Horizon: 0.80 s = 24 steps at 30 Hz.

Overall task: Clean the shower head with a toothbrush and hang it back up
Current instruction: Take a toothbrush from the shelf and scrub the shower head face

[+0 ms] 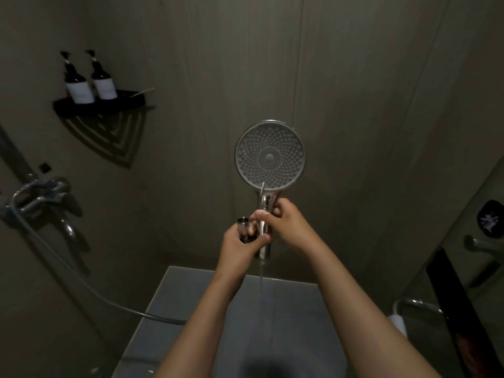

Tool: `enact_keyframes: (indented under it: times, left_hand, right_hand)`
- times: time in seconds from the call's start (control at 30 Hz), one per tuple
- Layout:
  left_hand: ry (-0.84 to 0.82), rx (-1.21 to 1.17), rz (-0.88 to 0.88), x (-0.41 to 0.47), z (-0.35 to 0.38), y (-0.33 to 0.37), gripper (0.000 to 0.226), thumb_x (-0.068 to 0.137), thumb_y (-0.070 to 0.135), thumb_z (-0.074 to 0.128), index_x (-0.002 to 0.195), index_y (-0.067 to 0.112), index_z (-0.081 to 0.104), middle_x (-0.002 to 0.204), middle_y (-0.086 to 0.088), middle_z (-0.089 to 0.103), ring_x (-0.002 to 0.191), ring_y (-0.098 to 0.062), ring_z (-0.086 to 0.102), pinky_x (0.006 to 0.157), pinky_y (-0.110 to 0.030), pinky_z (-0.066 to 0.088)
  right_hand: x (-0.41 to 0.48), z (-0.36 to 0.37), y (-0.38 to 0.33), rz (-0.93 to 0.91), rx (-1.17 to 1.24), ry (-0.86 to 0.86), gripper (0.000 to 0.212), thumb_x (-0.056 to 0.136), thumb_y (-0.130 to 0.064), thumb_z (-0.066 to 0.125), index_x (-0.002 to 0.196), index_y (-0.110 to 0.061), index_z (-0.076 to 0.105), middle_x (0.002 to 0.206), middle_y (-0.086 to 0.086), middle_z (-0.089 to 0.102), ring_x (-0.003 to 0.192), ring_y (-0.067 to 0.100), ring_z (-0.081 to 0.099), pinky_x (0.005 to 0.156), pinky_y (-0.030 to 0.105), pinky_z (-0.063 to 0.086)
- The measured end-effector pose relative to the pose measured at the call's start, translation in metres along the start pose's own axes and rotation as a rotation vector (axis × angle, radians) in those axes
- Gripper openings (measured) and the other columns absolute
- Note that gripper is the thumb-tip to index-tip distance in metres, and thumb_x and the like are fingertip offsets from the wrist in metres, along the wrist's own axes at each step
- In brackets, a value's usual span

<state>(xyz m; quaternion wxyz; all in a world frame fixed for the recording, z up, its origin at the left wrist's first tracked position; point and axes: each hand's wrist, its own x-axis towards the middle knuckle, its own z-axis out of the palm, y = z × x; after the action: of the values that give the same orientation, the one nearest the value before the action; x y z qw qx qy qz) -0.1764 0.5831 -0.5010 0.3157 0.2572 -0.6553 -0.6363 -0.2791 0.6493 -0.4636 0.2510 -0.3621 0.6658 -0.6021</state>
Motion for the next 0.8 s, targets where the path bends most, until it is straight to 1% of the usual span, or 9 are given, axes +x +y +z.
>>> enact_keyframes:
  times: [0.13,0.2,0.27,0.33,0.47,0.57,0.67,0.73,0.8]
  left_hand:
    - [0.064,-0.026,0.066,0.011,-0.001,0.015,0.033,0.075,-0.004,0.072,0.066,0.018,0.049,0.056,0.011,0.051,0.052,0.003,0.052,0.055,-0.013,0.046]
    - [0.090,-0.024,0.101,0.017,-0.004,0.020,0.035,0.075,-0.003,0.073,0.066,0.017,0.046,0.059,0.005,0.047,0.055,-0.002,0.049,0.056,-0.015,0.045]
    - [0.115,-0.031,0.127,0.025,-0.008,0.025,0.036,0.074,-0.003,0.073,0.065,0.017,0.044,0.061,0.003,0.043,0.054,-0.003,0.044,0.056,-0.014,0.043]
    - [0.140,-0.044,0.144,0.034,-0.013,0.029,0.036,0.074,-0.003,0.074,0.066,0.015,0.044,0.060,0.002,0.043,0.054,-0.004,0.043,0.054,-0.013,0.041]
    - [0.217,-0.035,0.172,0.055,-0.035,0.031,0.034,0.074,-0.002,0.074,0.066,0.014,0.045,0.061,-0.001,0.046,0.057,-0.008,0.046,0.055,-0.012,0.043]
    - [0.275,-0.046,0.172,0.078,-0.059,0.028,0.035,0.074,-0.003,0.074,0.064,0.014,0.045,0.062,-0.005,0.048,0.062,-0.015,0.050,0.057,-0.018,0.045]
    - [0.312,-0.037,0.176,0.110,-0.088,0.024,0.038,0.074,-0.003,0.073,0.061,0.016,0.043,0.060,-0.005,0.049,0.064,-0.018,0.051,0.060,-0.026,0.045]
    - [0.312,-0.022,0.182,0.130,-0.110,0.024,0.039,0.075,-0.003,0.072,0.059,0.017,0.043,0.058,-0.003,0.050,0.061,-0.018,0.052,0.057,-0.022,0.045]
    - [0.312,0.022,0.197,0.149,-0.130,0.024,0.040,0.075,-0.003,0.072,0.057,0.017,0.042,0.057,-0.003,0.051,0.061,-0.017,0.054,0.055,-0.019,0.045]
  right_hand:
    - [0.018,0.004,-0.007,-0.032,0.034,0.015,0.011,0.088,-0.019,0.063,0.091,-0.019,0.052,0.100,0.010,0.071,0.095,0.021,0.069,0.085,0.039,0.055]
    - [0.025,0.006,-0.009,-0.053,-0.010,0.006,0.007,0.092,-0.021,0.058,0.091,-0.020,0.052,0.095,0.007,0.070,0.092,0.017,0.068,0.083,0.034,0.054]
    - [0.030,0.009,-0.010,-0.079,-0.042,-0.006,0.007,0.095,-0.019,0.053,0.088,-0.021,0.051,0.080,0.001,0.062,0.074,0.001,0.062,0.071,0.019,0.049]
    - [0.038,0.015,-0.010,-0.104,-0.048,-0.020,0.011,0.096,-0.014,0.049,0.088,-0.022,0.050,0.075,-0.005,0.056,0.061,-0.009,0.054,0.062,0.010,0.044]
    - [0.063,0.036,-0.013,-0.124,-0.030,-0.077,0.013,0.096,-0.006,0.047,0.105,-0.014,0.052,0.086,-0.005,0.061,0.075,-0.005,0.059,0.073,0.010,0.046]
    - [0.088,0.060,-0.019,-0.133,-0.033,-0.135,0.018,0.096,-0.007,0.048,0.112,-0.014,0.052,0.099,0.003,0.065,0.091,0.010,0.061,0.087,0.026,0.048]
    - [0.122,0.088,-0.020,-0.150,-0.048,-0.144,0.023,0.095,-0.008,0.050,0.117,-0.015,0.050,0.109,0.007,0.064,0.104,0.015,0.061,0.095,0.030,0.046]
    - [0.145,0.109,-0.021,-0.153,-0.049,-0.146,0.024,0.095,-0.010,0.051,0.116,-0.020,0.048,0.110,0.002,0.064,0.106,0.011,0.061,0.095,0.024,0.046]
    - [0.166,0.126,-0.021,-0.169,-0.045,-0.163,0.023,0.095,-0.008,0.050,0.114,-0.022,0.047,0.102,-0.006,0.062,0.095,-0.003,0.060,0.085,0.010,0.046]
